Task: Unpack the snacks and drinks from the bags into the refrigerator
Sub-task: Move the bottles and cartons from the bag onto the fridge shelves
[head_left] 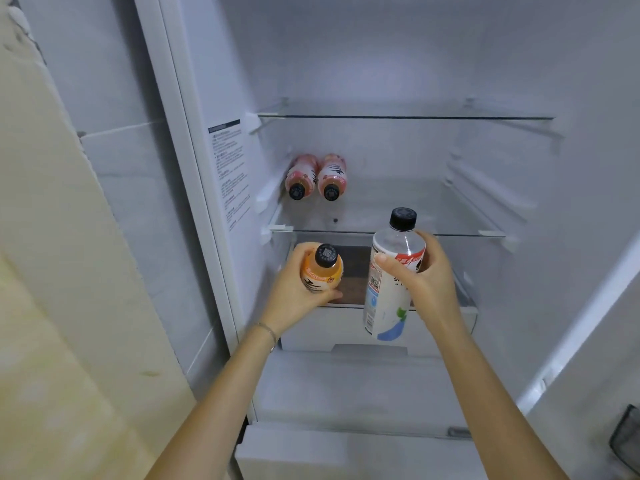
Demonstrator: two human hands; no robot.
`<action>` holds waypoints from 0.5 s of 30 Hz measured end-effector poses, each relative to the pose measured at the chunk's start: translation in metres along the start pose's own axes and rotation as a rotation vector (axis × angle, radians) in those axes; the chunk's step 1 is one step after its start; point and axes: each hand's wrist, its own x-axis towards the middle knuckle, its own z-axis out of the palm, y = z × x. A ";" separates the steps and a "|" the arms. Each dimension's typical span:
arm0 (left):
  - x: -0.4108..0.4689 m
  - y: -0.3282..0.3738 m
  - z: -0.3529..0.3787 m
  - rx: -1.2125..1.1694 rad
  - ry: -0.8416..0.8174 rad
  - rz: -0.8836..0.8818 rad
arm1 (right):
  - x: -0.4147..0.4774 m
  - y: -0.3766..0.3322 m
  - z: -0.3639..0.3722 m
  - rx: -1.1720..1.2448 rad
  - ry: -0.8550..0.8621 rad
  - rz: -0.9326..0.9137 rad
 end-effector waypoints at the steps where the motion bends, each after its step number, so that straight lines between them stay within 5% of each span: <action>1: 0.002 -0.004 0.000 0.021 -0.005 0.002 | 0.001 0.001 0.000 0.002 -0.006 0.000; 15: 0.019 -0.055 0.012 0.404 -0.104 0.058 | 0.010 0.019 0.014 0.011 -0.041 0.055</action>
